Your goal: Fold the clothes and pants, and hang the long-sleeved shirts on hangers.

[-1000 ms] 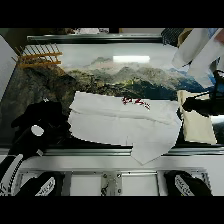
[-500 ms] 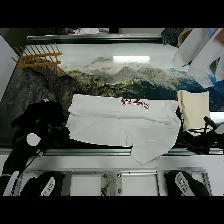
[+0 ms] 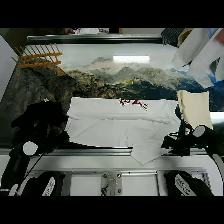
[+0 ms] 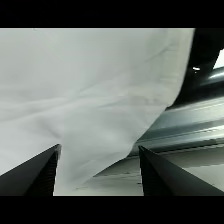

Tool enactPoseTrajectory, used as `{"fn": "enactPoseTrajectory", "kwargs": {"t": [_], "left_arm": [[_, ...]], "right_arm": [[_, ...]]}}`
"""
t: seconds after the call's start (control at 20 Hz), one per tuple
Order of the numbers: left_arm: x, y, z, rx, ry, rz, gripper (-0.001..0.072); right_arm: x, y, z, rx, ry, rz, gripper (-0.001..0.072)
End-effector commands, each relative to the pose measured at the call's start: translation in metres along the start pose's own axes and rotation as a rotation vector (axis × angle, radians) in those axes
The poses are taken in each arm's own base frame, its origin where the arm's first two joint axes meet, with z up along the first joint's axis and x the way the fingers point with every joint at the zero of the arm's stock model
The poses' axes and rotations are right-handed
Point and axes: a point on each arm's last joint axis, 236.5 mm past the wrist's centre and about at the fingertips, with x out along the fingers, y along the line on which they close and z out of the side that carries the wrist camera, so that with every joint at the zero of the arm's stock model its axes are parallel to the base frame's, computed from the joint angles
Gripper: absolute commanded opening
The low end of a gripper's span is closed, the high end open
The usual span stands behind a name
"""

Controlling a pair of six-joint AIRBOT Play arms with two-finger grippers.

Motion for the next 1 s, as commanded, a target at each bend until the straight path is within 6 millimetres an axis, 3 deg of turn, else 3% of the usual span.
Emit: {"fn": "enactPoseTrajectory", "kwargs": {"t": [0.0,0.1,0.3,0.45,0.7,0.95], "left_arm": [[-0.005,-0.003,0.001,0.011,-0.019,-0.013,0.0006],[-0.005,-0.002,-0.004,0.012,-0.001,-0.008,0.0006],[-0.006,0.005,-0.009,0.028,0.023,0.023,0.0006],[-0.017,0.024,-0.025,0.064,0.108,0.122,0.0006],[-0.038,0.019,-0.038,0.086,0.174,0.132,0.0005],[-0.053,-0.006,-0.007,0.137,0.145,0.106,0.0005]], "right_arm": [[0.013,0.013,-0.005,-0.044,0.021,-0.019,0.0530],[0.014,0.018,-0.006,-0.060,0.017,-0.015,0.0521],[0.007,0.020,-0.008,-0.102,0.026,-0.024,0.0011],[-0.019,0.016,-0.009,-0.163,0.017,-0.065,0.0015],[-0.072,0.004,-0.004,-0.258,-0.056,-0.171,0.0013],[-0.110,0.019,0.035,-0.280,-0.164,-0.186,0.0013]]}}
